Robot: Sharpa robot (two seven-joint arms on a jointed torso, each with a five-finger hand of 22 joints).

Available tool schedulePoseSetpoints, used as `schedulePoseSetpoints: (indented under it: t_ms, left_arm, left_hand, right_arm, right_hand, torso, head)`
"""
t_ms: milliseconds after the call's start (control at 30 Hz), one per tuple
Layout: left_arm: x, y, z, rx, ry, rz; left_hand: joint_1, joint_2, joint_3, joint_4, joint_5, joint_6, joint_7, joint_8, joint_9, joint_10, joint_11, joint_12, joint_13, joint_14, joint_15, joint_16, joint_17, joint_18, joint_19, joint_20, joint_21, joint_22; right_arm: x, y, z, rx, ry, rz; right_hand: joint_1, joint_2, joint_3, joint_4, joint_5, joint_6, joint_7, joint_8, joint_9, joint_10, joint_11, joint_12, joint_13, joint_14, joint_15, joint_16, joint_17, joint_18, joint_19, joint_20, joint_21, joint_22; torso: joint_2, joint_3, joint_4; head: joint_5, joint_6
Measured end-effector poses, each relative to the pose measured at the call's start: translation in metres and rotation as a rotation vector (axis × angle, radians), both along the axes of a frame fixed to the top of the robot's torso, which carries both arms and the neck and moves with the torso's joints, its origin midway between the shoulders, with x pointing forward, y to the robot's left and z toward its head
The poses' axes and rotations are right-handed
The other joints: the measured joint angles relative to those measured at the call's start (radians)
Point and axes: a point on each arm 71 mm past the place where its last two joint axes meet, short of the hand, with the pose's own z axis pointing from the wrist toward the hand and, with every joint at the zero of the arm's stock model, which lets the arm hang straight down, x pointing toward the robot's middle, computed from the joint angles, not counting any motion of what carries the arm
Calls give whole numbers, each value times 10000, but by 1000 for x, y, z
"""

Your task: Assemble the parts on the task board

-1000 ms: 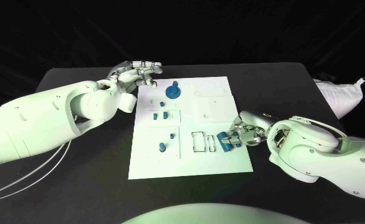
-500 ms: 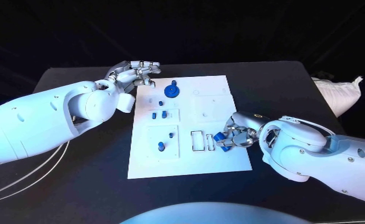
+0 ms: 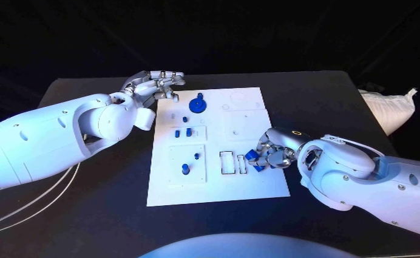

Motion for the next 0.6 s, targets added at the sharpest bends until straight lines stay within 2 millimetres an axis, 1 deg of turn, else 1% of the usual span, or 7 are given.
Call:
schedulePoseSetpoints:
  t_ms: [67,167,267,367,433,600]
  left_arm:
    - [0,0,0,0,4,2]
    - [0,0,0,0,9,6]
    - [0,0,0,-1,14,6]
    - [0,0,0,-2,20,4]
    - [0,0,0,-4,24,0]
    - [0,0,0,-8,32,-9]
  left_hand:
    - [0,0,0,0,0,0,0,0,0,0,0,0,0,0,0,0,0,0,0,0,0,0]
    - [0,0,0,0,0,0,0,0,0,0,0,0,0,0,0,0,0,0,0,0,0,0]
    - [0,0,0,0,0,-37,-36,39,0,0,0,0,0,1,0,0,-11,-1,0,0,0,0]
    - [0,0,0,0,0,-37,-36,38,1,0,0,0,0,1,0,0,-11,0,0,0,0,1]
    - [0,0,0,0,0,-37,-36,38,0,0,0,0,-1,0,0,0,-11,-1,0,0,0,1]
    - [0,0,0,0,0,-37,-36,38,0,0,0,0,-1,0,0,0,-11,0,0,0,0,1]
  right_arm:
    - [-1,1,2,187,-172,-28]
    - [-3,4,7,531,-418,-32]
    - [-5,7,11,844,-617,-37]
    - [-6,10,14,1148,-785,-35]
    - [-6,13,16,1335,-846,-14]
    - [-7,21,17,1631,-806,123]
  right_hand:
    - [170,-15,2,-2,116,0,0,0,0,6,-5,-19,21,0,1,0,0,-1,3,-3,0,6]
    - [232,-78,3,-3,154,0,0,0,0,6,-5,-35,29,0,1,0,0,0,36,-35,5,32]
    - [232,-78,56,-57,192,-1,0,0,0,6,-4,-57,76,-1,2,0,-1,0,35,-35,43,51]
    - [298,-143,50,-51,489,-2,0,0,0,9,-8,-58,103,-1,2,58,-1,0,60,-60,89,122]
    - [298,-143,-17,45,623,-3,1,0,0,10,-9,-52,159,-1,2,58,-1,-155,72,-71,89,167]
    - [296,-141,-72,156,655,-3,0,0,1,46,25,-18,220,-2,0,58,-1,-157,71,-71,148,227]
  torso:
    - [0,0,4]
    - [0,0,3]
    - [1,-1,4]
    - [5,-1,4]
    - [8,-1,4]
    - [9,0,6]
  head:
    - [1,10]
    - [2,20]
    - [17,21]
    - [29,21]
    - [45,15]
    - [90,-4]
